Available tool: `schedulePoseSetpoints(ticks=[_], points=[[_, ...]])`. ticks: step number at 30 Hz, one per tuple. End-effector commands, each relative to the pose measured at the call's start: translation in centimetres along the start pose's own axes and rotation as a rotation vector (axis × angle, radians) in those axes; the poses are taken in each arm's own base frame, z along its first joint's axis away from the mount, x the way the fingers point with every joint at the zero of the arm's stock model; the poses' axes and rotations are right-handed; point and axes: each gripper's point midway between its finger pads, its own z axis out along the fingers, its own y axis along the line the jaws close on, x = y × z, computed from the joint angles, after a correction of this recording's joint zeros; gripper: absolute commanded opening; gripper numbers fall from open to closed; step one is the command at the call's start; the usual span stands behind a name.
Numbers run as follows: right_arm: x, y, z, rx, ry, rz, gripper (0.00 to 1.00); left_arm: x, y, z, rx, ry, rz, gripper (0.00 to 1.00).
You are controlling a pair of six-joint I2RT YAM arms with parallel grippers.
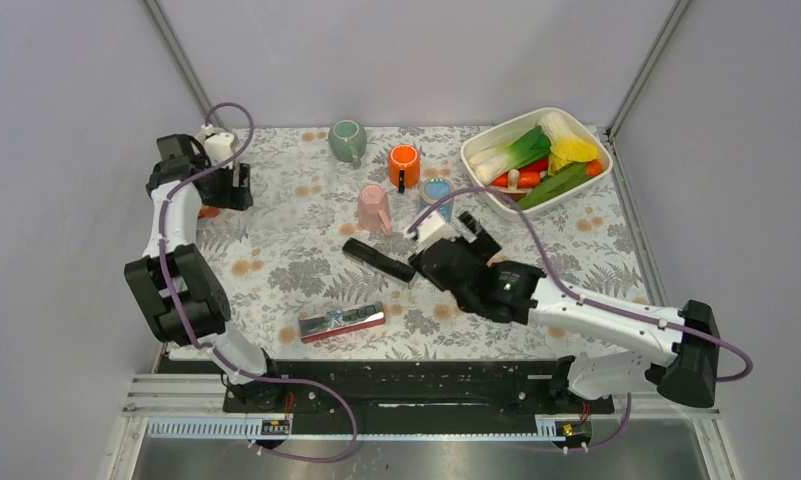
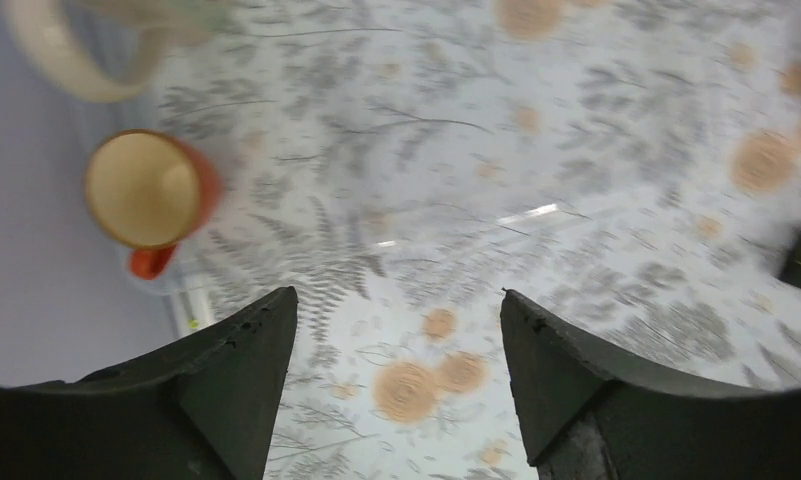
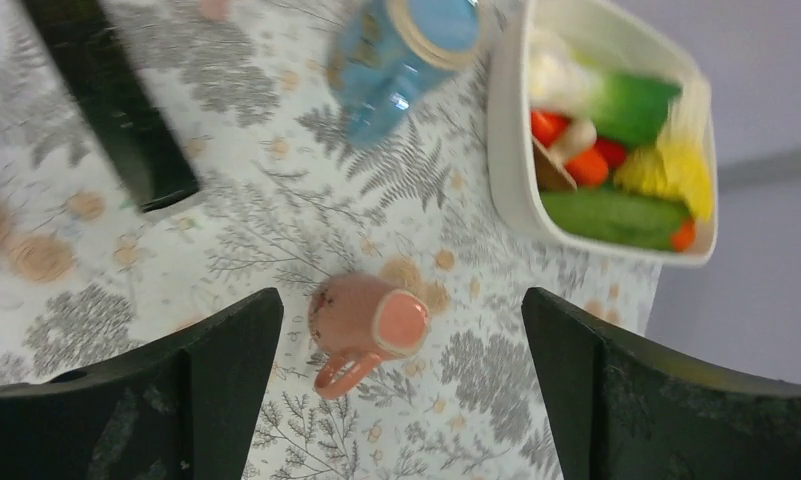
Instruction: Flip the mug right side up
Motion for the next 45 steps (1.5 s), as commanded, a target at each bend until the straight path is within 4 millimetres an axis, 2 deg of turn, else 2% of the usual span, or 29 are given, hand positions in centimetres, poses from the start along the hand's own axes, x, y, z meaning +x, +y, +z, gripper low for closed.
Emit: schedulePoseSetpoints(ticks=[1, 3, 6, 7, 11, 13, 15, 17, 20, 24, 27, 29, 30, 32, 34, 38, 41, 43, 45], points=[[4.7, -4.4, -0.6, 0.156, 0.134, 0.442, 0.99, -0.6, -6.9, -3.0, 0.178, -0.057, 0.091, 0.78], [7.7, -5.0, -0.2, 0.209, 0.195, 0.604, 1.00, -0.2, -9.4, -3.7, 0.236, -0.056, 0.105, 0.79], [11.9, -4.1, 1.1, 0.229, 0.261, 0.719, 0.94, 0.3, -12.6, -4.6, 0.306, -0.051, 0.130, 0.79], [12.6, -3.5, 1.6, 0.216, 0.270, 0.733, 0.92, 0.4, -13.5, -4.9, 0.323, -0.053, 0.143, 0.79], [12.9, -0.2, 3.4, 0.094, 0.281, 0.761, 0.88, 0.3, -16.4, -6.2, 0.377, -0.080, 0.179, 0.79], [13.6, 0.2, 4.2, 0.115, 0.304, 0.783, 0.87, 0.3, -17.4, -6.8, 0.393, -0.085, 0.192, 0.79], [15.3, -0.1, 5.0, 0.173, 0.350, 0.803, 0.84, 0.4, -18.2, -7.3, 0.420, -0.091, 0.199, 0.79], [16.6, 0.1, 5.4, 0.200, 0.389, 0.814, 0.76, 0.5, -18.9, -7.8, 0.445, -0.097, 0.201, 0.79], [17.2, 0.7, 6.2, 0.197, 0.399, 0.811, 0.68, 0.6, -19.3, -8.1, 0.454, -0.103, 0.210, 0.79], [17.9, 1.6, 7.3, 0.185, 0.426, 0.815, 0.47, 0.8, -19.8, -8.3, 0.470, -0.101, 0.207, 0.79], [17.9, 2.0, 7.5, 0.167, 0.436, 0.817, 0.23, 1.0, -20.3, -8.7, 0.488, -0.105, 0.206, 0.79], [17.5, 1.7, 7.3, 0.168, 0.419, 0.817, 0.03, 1.0, -20.6, -9.1, 0.501, -0.112, 0.208, 0.79], [17.2, 1.3, 7.1, 0.167, 0.405, 0.819, 0.00, 1.0, -20.9, -9.3, 0.510, -0.114, 0.209, 0.79], [15.9, 0.8, 6.6, 0.140, 0.366, 0.831, 0.00, 1.0, -21.4, -9.9, 0.531, -0.120, 0.210, 0.79], [13.6, 0.4, 5.7, 0.065, 0.292, 0.863, 0.00, 0.9, -22.2, -10.7, 0.569, -0.127, 0.208, 0.80], [5.8, -0.4, 2.4, -0.187, 0.013, 0.988, 0.00, 0.2, -24.9, -13.4, 0.685, -0.147, 0.190, 0.83], [-1.1, -1.2, -1.5, -0.418, -0.232, 1.079, 0.00, -0.9, -27.7, -16.4, 0.780, -0.191, 0.205, 0.92], [-5.6, -2.5, -4.2, -0.535, -0.399, 1.131, 0.00, -2.0, -29.6, -19.1, 0.855, -0.236, 0.221, 0.94], [-8.6, -3.3, -6.3, -0.625, -0.500, 1.164, 0.00, -3.0, -31.4, -22.2, 0.942, -0.277, 0.224, 0.95]])
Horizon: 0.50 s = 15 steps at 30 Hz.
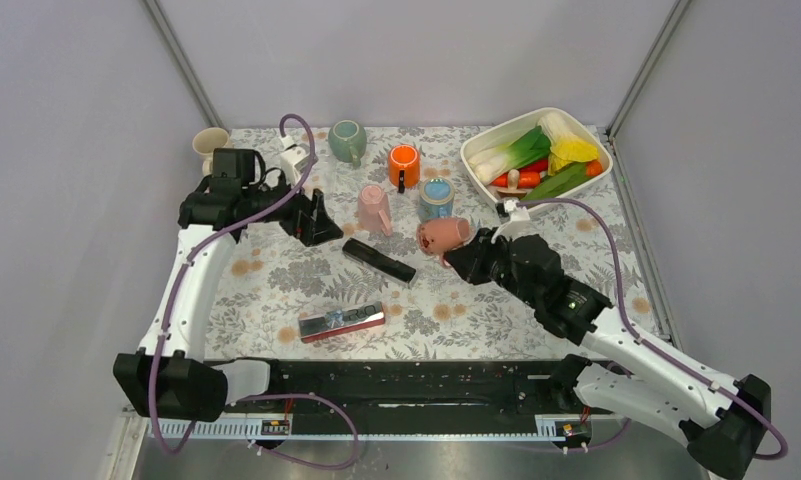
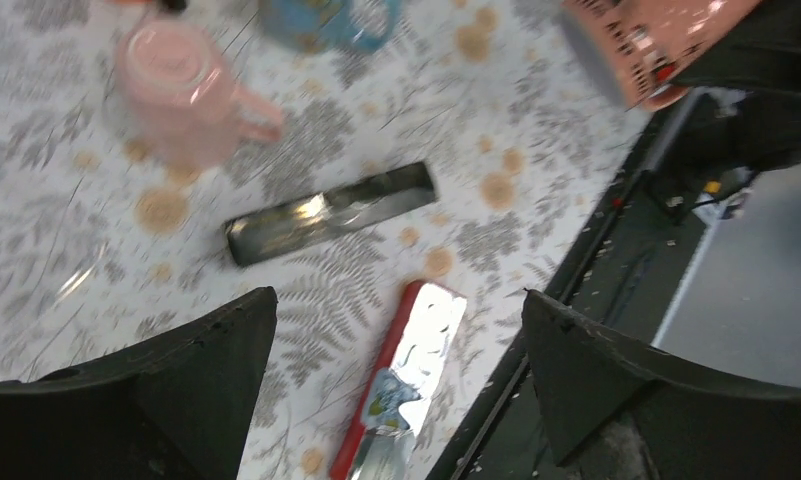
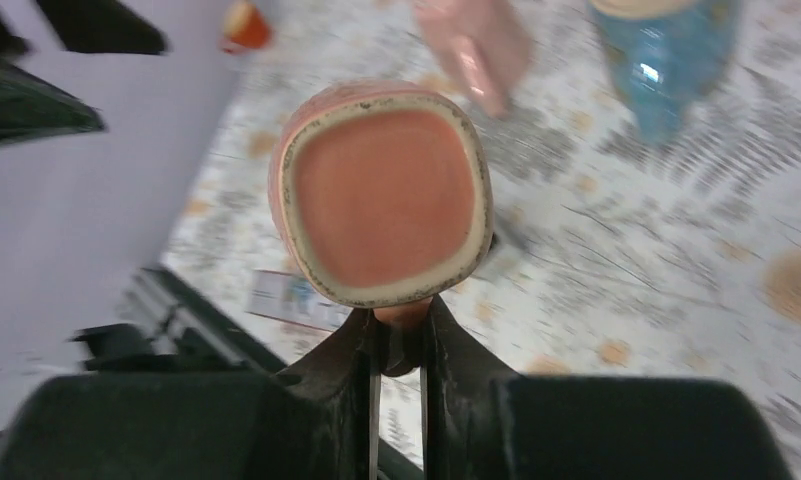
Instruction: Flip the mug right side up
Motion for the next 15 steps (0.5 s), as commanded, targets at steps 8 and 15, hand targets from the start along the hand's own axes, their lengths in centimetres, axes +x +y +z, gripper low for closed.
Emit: schedulePoseSetpoints(ticks=[8, 15], points=[[-10.9, 17.1, -4.9, -0.636, -0.264, 0.106, 0.00, -10.2, -16.1, -4.2, 0.413, -0.278, 0.054, 0.94], [-12.2, 19.5, -5.2, -0.686, -0.310, 0.135, 0.00, -10.0, -17.0, -2.6, 0.457, -0.217, -0.046, 0.78]])
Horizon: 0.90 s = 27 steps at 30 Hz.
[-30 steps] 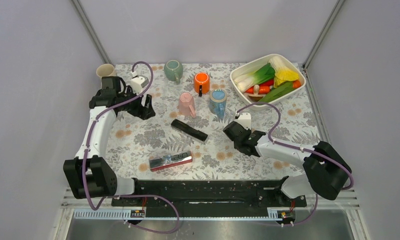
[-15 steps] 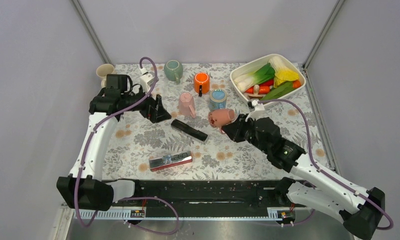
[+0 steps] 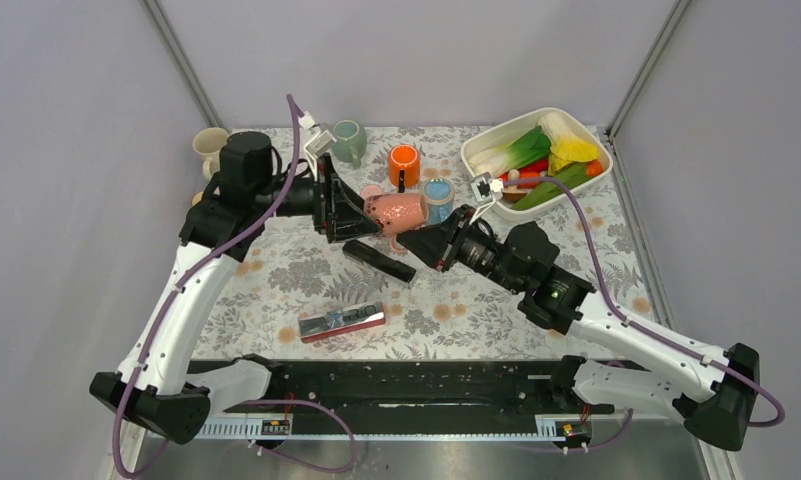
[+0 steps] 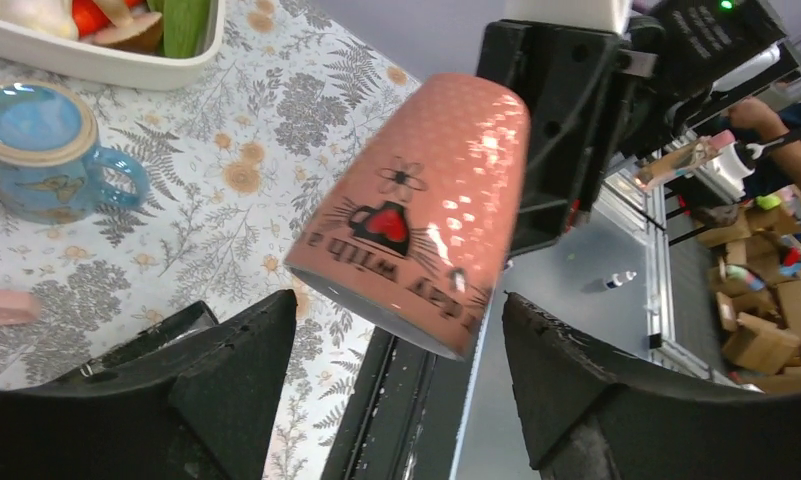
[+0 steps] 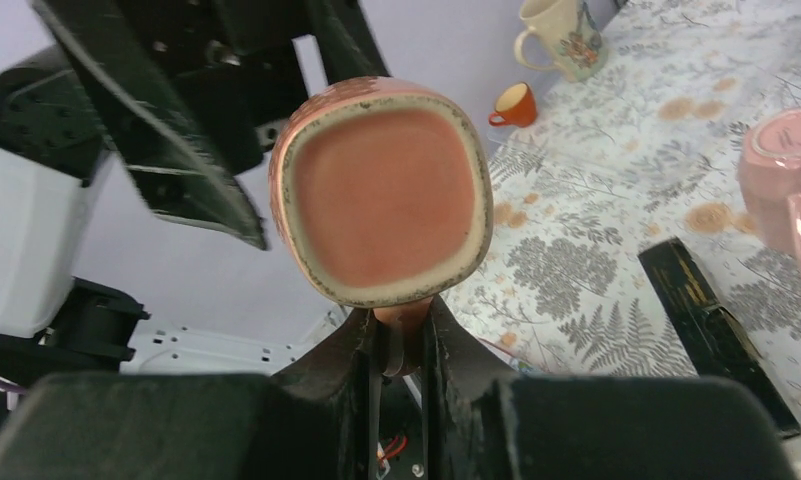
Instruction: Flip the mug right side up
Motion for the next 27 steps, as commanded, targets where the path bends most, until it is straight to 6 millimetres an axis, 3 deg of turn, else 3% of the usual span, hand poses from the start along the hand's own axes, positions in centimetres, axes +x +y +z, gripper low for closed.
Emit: schedulePoseSetpoints(ticks=[1, 5, 7, 10, 11, 12, 13, 17, 18, 20, 23, 27], points=[[-5.2, 5.3, 0.5, -0.156, -0.166, 0.011, 0.00, -1.4, -1.0, 0.6, 0.050, -0.029, -0.059, 0.75], [-4.2, 4.9, 2.0, -0.151, -0.140, 0.029, 0.00, -2.7, -3.5, 0.6, 0.180, -0.059, -0.066, 0.65], [-3.7, 4.6, 2.6, -0.154, -0.138, 0.047, 0.00, -3.4, -4.3, 0.7, 0.233, -0.065, -0.089, 0.49], [-3.2, 4.1, 3.2, -0.145, -0.132, 0.062, 0.00, -3.7, -3.9, 1.0, 0.232, -0.070, -0.098, 0.09], [-3.2, 3.8, 3.3, -0.135, -0.132, 0.063, 0.00, -3.6, -3.6, 1.1, 0.218, -0.067, -0.094, 0.00], [-3.0, 3.5, 3.3, -0.121, -0.130, 0.062, 0.00, -3.4, -3.1, 1.2, 0.194, -0.062, -0.094, 0.00], [-2.9, 3.1, 3.4, -0.101, -0.129, 0.060, 0.06, -3.1, -2.5, 1.3, 0.162, -0.055, -0.082, 0.00], [-1.5, -0.2, 3.5, 0.056, -0.077, 0.026, 0.84, -2.4, 2.5, 0.4, -0.140, -0.042, 0.025, 0.00], [-1.0, -1.2, 3.4, 0.100, -0.067, 0.023, 0.97, -2.6, 4.2, -0.2, -0.246, -0.042, 0.097, 0.00], [-0.5, -2.8, 3.1, 0.170, -0.063, 0.023, 0.99, -3.0, 7.3, -2.2, -0.451, -0.042, 0.244, 0.00], [0.1, -3.6, 2.8, 0.201, -0.045, 0.002, 0.99, -3.5, 12.0, -5.9, -0.749, 0.012, 0.426, 0.00], [0.6, -4.8, 2.2, 0.270, 0.009, -0.063, 0.99, -1.4, 18.2, -8.8, -0.892, 0.256, 0.502, 0.00]])
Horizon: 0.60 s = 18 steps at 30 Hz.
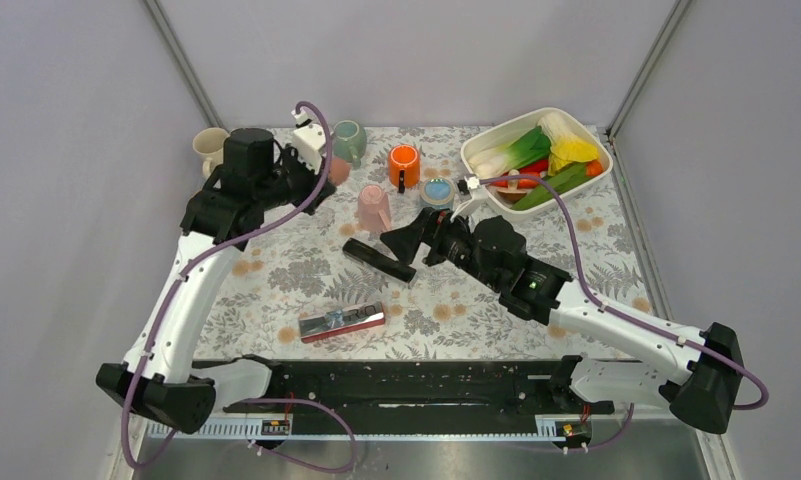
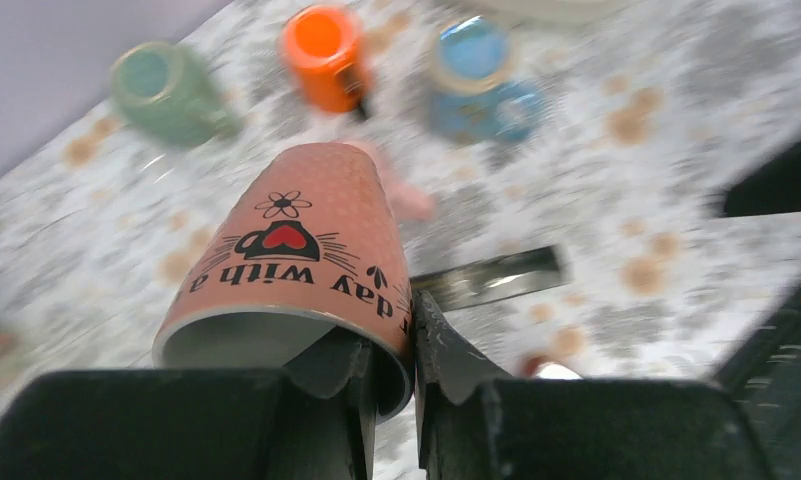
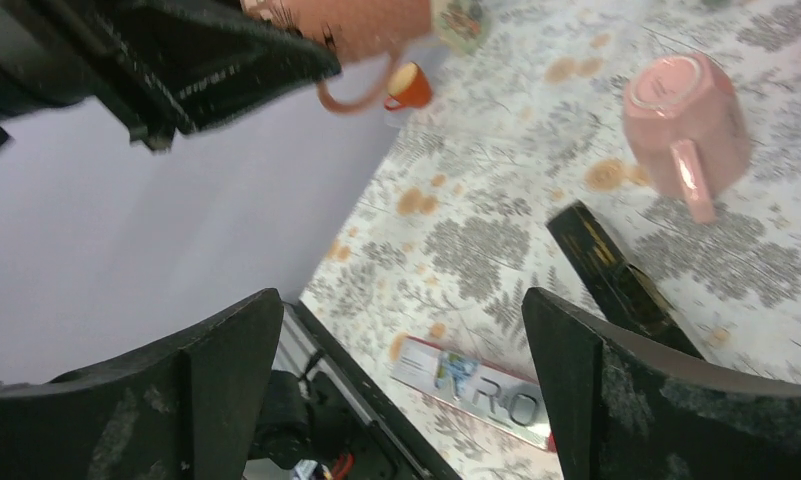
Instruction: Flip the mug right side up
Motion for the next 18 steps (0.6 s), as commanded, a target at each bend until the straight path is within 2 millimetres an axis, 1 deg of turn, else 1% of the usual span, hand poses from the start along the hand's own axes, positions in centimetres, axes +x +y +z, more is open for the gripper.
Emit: schedulePoseSetpoints(ticks=[1, 4, 8, 9, 10, 11, 13, 15, 18], points=[[-0.9, -1.2, -0.6, 0.094, 0.001, -0.088, 1.00, 2.4, 9.8, -0.9, -0.283, 0.204, 0.273, 0.00], [-0.6, -2.2, -1.3, 0.121, 0.001, -0.115, 0.99, 5.3, 13.8, -0.2, -0.281, 0.349, 0.261, 0.00], [0.1, -3.4, -2.2, 0.151, 0.020, -0.161, 1.00, 8.1, 20.6, 0.4, -0.364, 0.470, 0.216, 0.00], [0.3, -3.7, -2.4, 0.159, 0.038, -0.178, 0.99, 9.7, 22.6, 1.1, -0.367, 0.519, 0.184, 0.00], [0.5, -3.9, -2.6, 0.168, 0.049, -0.192, 0.99, 10.3, 24.3, 1.0, -0.378, 0.546, 0.167, 0.00], [0.6, -4.1, -2.8, 0.174, 0.059, -0.203, 1.00, 11.3, 25.6, 1.3, -0.369, 0.576, 0.152, 0.00], [0.6, -4.2, -3.2, 0.179, 0.068, -0.219, 0.99, 13.7, 27.5, 2.2, -0.343, 0.626, 0.122, 0.00], [0.4, -4.3, -3.6, 0.179, 0.062, -0.226, 0.99, 15.7, 29.3, 2.6, -0.332, 0.667, 0.100, 0.00], [0.1, -4.5, -4.0, 0.186, 0.046, -0.239, 0.99, 18.3, 32.0, 2.9, -0.351, 0.711, 0.063, 0.00]])
